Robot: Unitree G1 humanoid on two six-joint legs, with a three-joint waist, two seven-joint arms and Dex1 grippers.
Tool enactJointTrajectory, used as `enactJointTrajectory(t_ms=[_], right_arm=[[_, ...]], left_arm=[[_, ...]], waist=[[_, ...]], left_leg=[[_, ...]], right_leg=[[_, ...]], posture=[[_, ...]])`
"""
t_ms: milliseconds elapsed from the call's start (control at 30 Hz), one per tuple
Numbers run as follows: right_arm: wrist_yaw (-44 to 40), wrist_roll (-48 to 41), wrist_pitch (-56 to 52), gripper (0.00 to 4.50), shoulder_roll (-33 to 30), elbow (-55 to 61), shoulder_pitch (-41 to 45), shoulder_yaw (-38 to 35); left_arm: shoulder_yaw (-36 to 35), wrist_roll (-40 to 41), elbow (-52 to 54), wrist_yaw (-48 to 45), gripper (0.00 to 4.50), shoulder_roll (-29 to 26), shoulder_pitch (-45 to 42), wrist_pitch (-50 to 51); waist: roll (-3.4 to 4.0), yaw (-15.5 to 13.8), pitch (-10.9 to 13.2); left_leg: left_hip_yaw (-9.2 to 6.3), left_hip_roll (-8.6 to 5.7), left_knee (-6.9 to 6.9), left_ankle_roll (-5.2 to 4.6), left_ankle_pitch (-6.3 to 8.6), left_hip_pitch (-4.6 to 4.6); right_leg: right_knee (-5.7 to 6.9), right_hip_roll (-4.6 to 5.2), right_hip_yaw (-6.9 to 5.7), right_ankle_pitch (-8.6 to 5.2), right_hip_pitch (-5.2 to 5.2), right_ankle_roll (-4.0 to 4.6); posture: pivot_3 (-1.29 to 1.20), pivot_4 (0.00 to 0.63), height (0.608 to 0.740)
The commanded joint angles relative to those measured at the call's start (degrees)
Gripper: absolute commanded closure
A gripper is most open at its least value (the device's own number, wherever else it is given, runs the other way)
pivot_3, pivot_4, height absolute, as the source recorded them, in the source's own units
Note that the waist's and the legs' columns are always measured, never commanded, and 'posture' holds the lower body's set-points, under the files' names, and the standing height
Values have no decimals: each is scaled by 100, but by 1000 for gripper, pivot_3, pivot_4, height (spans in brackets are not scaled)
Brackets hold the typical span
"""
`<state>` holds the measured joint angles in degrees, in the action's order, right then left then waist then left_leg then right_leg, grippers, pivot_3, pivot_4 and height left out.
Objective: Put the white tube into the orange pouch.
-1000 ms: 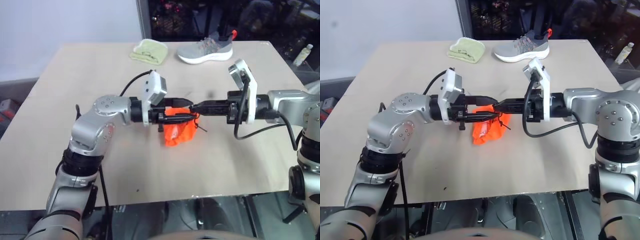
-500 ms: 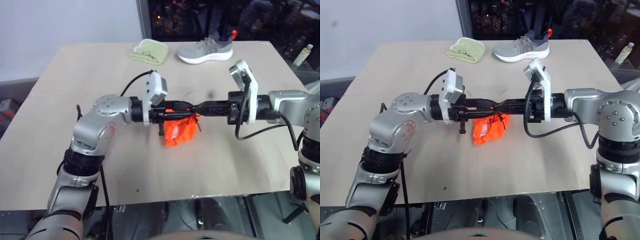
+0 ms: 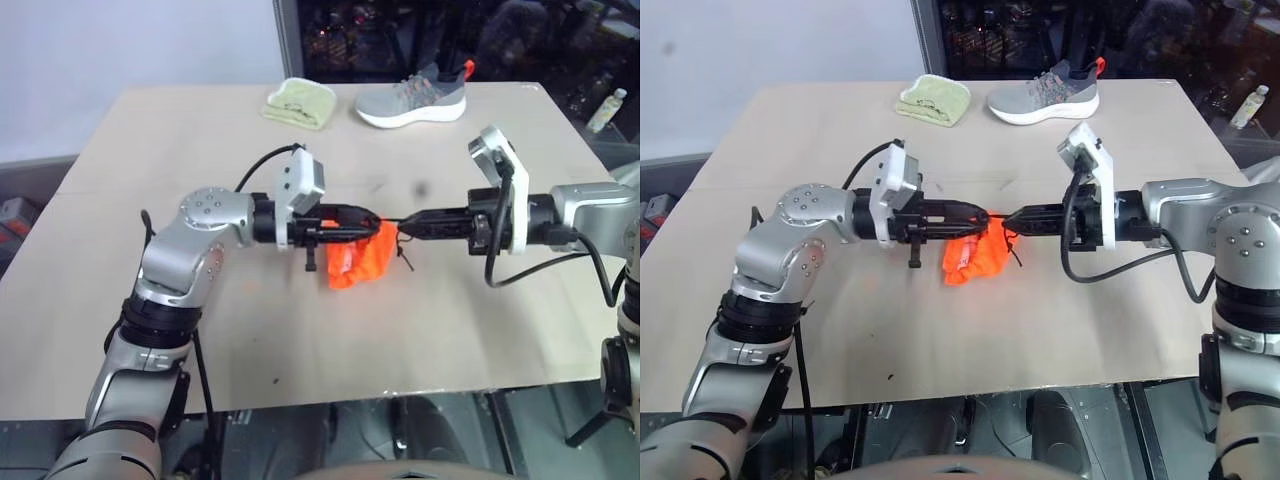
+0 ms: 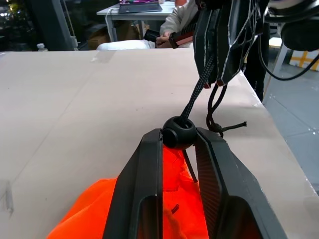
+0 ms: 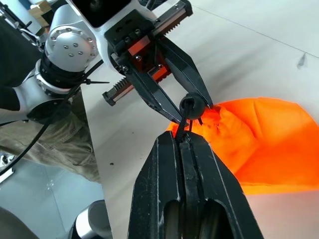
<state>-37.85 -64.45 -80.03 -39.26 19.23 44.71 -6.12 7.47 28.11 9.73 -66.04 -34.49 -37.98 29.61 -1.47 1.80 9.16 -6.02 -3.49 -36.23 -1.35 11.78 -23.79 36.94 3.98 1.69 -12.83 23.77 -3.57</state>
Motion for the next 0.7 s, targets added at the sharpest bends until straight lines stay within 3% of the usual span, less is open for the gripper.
enactJointTrajectory(t_ms=[33, 367, 700], right_arm=[[-79, -112, 116, 4500, -64, 145, 10, -86], [717, -1495, 218, 4500, 331, -414, 368, -960], [2073, -2948, 1165, 4500, 362, -1454, 773, -1620]], left_arm=[[48, -120, -4, -65, 3555, -26, -66, -186], [664, -1004, -276, -39, 3555, -276, 514, -539], [494, -1246, -371, 159, 3555, -535, 988, -547]], waist=[[0, 0, 0], [4, 8, 2], [9, -44, 5]], left_leg=[[-1, 0, 0, 0, 0, 0], [1, 1, 1, 0, 0, 2], [-4, 1, 1, 0, 0, -2]], right_leg=[[0, 0, 0, 0, 0, 0], [0, 1, 4, 0, 0, 0], [-1, 3, -2, 0, 0, 1]], posture=[[0, 150, 740], [0, 150, 740], [0, 150, 740]])
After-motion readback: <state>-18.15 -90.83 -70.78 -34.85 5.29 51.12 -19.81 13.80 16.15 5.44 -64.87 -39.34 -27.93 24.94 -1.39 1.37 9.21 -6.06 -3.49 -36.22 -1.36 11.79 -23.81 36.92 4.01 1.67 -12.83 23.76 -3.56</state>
